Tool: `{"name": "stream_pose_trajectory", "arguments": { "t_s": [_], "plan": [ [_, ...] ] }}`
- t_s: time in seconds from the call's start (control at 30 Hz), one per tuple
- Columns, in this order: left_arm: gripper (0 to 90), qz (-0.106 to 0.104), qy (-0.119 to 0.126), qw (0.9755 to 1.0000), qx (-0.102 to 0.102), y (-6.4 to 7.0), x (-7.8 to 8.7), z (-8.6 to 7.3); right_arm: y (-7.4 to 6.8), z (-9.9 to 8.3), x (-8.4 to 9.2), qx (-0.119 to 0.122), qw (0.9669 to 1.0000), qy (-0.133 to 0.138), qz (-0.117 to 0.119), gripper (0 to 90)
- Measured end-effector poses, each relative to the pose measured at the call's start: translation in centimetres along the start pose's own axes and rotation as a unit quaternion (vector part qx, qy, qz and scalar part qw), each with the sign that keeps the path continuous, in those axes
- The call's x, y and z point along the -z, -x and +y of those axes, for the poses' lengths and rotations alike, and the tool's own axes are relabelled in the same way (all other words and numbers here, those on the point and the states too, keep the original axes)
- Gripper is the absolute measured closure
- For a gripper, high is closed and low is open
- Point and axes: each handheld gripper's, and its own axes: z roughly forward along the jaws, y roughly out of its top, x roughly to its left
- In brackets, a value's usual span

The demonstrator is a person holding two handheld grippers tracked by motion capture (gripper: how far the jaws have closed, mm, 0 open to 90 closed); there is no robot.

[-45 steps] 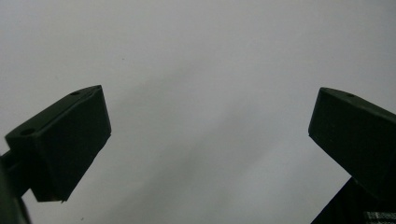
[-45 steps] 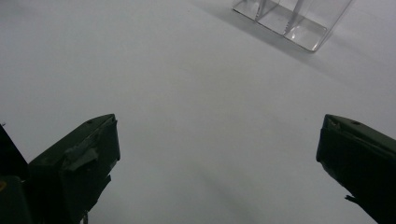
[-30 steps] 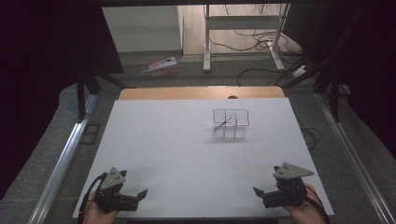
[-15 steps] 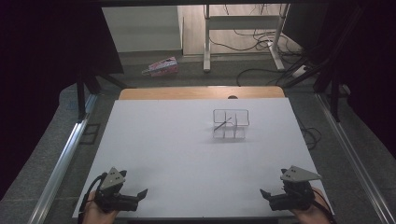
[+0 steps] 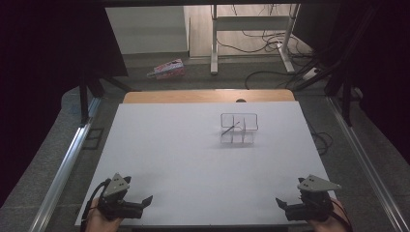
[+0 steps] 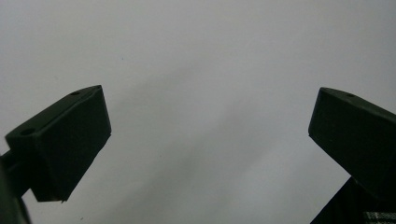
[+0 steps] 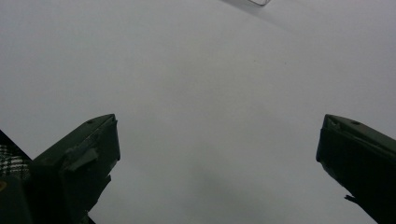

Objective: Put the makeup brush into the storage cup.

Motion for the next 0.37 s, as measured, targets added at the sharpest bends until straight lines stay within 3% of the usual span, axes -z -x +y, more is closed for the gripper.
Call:
{"name": "stream_pose_trajectory", "arguments": {
  "t_s": [0.37],
  "plan": [
    [0.0, 0.0, -0.005, 1.0, -0.002, 0.06, -0.14, 0.05, 0.45, -0.43, 0.29, -0.006, 1.0, -0.004, -0.006, 0.0]
  ]
}}
